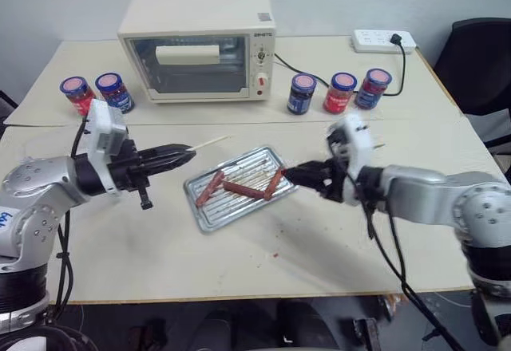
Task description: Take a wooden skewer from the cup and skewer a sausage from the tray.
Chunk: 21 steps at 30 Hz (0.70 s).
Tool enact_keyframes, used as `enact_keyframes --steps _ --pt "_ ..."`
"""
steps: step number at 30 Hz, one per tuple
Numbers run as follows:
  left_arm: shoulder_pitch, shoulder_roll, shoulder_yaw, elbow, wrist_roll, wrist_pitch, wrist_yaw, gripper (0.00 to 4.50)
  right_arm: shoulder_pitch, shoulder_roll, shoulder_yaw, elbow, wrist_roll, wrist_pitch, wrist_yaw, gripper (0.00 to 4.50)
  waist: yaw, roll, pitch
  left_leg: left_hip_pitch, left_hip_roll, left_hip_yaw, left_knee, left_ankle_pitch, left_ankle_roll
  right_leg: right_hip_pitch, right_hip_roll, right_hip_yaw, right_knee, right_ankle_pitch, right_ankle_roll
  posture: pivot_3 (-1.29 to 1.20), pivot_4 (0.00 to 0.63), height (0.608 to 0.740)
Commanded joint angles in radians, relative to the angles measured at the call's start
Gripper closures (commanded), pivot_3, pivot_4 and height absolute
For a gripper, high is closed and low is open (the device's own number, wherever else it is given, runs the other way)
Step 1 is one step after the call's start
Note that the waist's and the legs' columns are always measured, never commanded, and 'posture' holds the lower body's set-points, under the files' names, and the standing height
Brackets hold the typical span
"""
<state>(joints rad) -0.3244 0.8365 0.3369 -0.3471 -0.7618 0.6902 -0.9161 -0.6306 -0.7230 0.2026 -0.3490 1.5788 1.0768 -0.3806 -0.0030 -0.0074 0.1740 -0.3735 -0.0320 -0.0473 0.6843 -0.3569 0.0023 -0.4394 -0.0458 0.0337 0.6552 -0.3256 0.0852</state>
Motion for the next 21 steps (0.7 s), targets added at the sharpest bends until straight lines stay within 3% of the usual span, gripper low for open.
enact_keyframes --steps 1,21 --pt "0.014 0.019 0.033 -0.055 -0.036 0.016 0.012 4.50 -0.038 0.063 0.045 0.029 -0.107 0.040 0.008 0.75 -0.001 0.000 0.000 0.000 0.000 0.000 0.000 0.000 0.000 0.000 0.000 0.000 0.000 0.000 0.000 0.00 0.150 0.740" --pt "0.000 0.029 0.022 -0.071 -0.048 0.021 0.047 4.50 -0.114 0.382 -0.062 0.257 -0.487 0.146 0.119 0.75 -0.030 0.000 0.000 -0.002 0.000 0.000 -0.001 0.000 0.000 -0.004 0.001 0.000 0.005 0.000 0.000 0.00 0.150 0.740"
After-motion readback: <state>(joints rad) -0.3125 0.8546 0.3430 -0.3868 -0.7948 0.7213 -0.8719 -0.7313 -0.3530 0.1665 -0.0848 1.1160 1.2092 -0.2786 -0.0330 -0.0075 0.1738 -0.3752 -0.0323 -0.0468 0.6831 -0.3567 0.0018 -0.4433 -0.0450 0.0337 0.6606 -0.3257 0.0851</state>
